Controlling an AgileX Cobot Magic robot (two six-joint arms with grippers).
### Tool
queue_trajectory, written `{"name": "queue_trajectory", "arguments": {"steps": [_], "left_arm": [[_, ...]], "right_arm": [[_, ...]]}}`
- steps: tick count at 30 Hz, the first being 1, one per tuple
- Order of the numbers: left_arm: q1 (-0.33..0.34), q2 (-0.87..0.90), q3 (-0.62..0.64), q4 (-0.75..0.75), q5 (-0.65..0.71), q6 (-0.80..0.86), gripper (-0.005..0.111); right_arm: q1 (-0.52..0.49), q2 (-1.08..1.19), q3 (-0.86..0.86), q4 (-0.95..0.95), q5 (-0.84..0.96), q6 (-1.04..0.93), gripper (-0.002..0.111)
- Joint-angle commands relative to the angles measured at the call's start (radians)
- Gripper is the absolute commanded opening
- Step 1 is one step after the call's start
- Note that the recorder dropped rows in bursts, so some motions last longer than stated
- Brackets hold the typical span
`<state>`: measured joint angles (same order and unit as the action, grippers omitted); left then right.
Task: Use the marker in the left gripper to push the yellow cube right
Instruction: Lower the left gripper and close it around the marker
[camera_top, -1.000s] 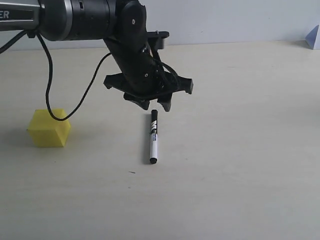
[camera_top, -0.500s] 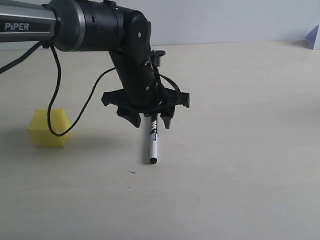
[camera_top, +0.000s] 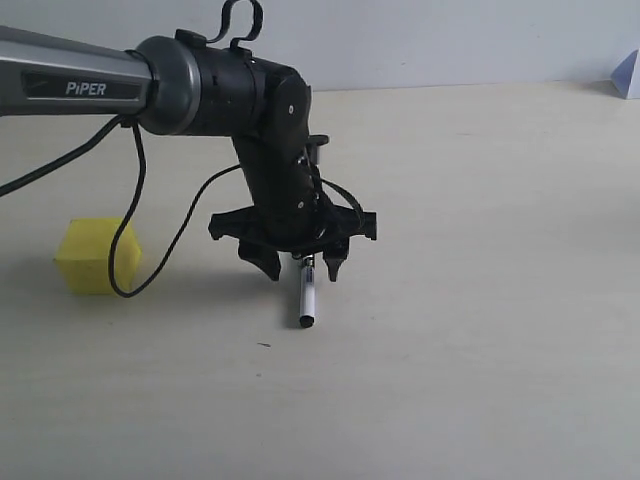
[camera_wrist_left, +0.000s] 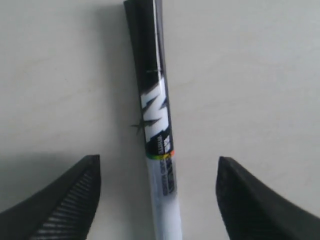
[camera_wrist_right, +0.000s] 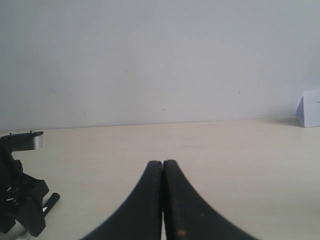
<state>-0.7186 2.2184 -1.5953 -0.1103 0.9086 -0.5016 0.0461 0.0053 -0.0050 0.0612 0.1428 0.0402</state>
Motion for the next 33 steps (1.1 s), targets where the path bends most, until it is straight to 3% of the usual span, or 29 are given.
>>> {"name": "queue_trajectory", "arguments": {"steps": [1, 6, 13, 33], "left_arm": [[0.002, 0.007, -0.008, -0.02, 0.014, -0.019, 0.064], [0.002, 0.008, -0.008, -0.034, 0.042, -0.019, 0.063], [0.002, 0.009, -0.008, -0.034, 0.039, -0.028, 0.042], [0.002, 0.011, -0.008, -0.042, 0.038, -0.03, 0.042]], "right_arm": [[0.001, -0.005, 0.005, 0.0, -0.01, -0.002, 0.0], [0.001, -0.005, 0.005, 0.0, -0.01, -0.002, 0.0], [0.001, -0.005, 0.005, 0.0, -0.01, -0.002, 0.0], [0.001, -0.005, 0.005, 0.0, -0.01, -0.002, 0.0]]}}
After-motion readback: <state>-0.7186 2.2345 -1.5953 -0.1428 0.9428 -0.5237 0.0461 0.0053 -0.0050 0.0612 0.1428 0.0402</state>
